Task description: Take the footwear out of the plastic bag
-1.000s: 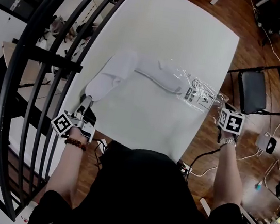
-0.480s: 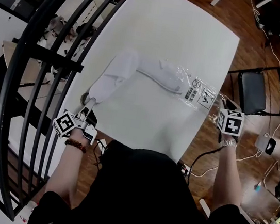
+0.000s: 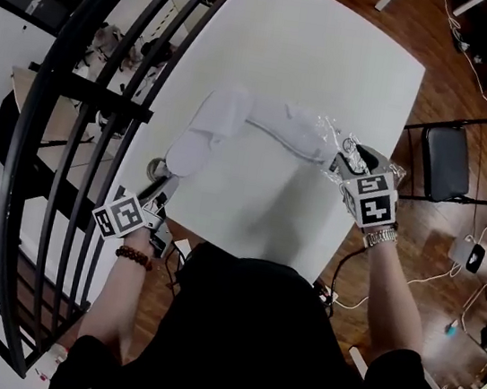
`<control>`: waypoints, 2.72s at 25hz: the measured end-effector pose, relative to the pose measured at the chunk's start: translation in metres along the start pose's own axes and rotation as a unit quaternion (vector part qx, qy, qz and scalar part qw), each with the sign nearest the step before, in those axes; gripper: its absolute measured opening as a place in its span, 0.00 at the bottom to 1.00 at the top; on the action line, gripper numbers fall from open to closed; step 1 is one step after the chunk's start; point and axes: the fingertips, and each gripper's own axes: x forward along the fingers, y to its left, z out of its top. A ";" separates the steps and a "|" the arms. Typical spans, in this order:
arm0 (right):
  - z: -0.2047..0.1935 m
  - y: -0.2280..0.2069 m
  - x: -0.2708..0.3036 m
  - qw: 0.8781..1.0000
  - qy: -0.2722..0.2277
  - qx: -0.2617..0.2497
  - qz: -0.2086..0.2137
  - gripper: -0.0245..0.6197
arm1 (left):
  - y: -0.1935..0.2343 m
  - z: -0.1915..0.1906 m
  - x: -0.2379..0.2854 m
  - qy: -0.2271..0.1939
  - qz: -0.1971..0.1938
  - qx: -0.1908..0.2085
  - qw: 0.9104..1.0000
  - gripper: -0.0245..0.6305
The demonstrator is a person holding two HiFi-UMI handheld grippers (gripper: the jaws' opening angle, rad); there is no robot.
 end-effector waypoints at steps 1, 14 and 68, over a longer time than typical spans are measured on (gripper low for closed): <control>0.007 0.010 0.006 1.000 0.000 -0.010 0.016 0.32 | -0.004 0.001 0.001 0.001 -0.002 0.010 1.000 0.36; 0.010 0.056 0.069 0.992 0.068 -0.087 0.064 0.36 | -0.079 -0.006 0.053 0.055 -0.060 0.146 0.986 0.31; -0.087 0.027 0.011 0.977 0.081 -0.147 0.133 0.33 | -0.113 -0.082 0.130 0.203 -0.095 0.122 0.967 0.42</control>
